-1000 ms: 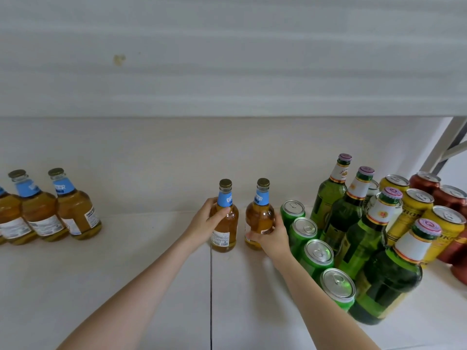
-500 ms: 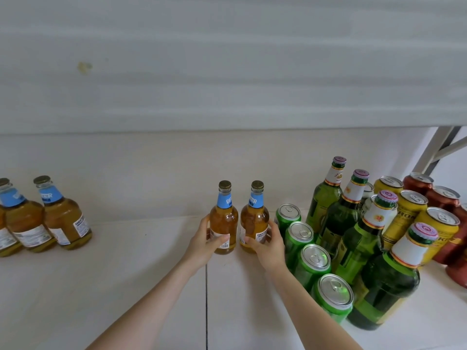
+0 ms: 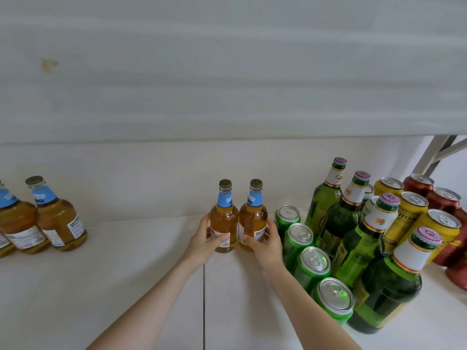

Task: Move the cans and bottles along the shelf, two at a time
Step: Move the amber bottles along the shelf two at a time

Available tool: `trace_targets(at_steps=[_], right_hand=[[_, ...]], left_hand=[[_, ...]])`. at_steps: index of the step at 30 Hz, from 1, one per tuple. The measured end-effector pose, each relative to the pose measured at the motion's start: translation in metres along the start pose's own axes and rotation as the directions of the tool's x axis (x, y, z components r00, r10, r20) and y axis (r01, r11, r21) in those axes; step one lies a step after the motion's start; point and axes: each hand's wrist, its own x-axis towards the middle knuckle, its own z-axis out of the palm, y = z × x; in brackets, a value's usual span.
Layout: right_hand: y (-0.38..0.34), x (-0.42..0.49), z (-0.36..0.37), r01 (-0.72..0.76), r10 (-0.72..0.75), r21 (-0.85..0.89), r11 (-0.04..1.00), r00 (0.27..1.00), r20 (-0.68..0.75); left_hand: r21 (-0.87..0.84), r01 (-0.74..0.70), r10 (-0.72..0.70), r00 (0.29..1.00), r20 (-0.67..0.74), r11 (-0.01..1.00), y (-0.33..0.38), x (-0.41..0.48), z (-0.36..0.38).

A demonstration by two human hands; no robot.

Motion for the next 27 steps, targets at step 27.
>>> trace_targets(at_steps=[27], right_hand=[[-0.009,-0.125,-0.013,0.208,-0.172,-0.915,0.345,0.973,0.156]], left_hand=[[0.965,-0.095,0.285,0.958,0.022,0.244,-0.035,-0.126,-0.056]])
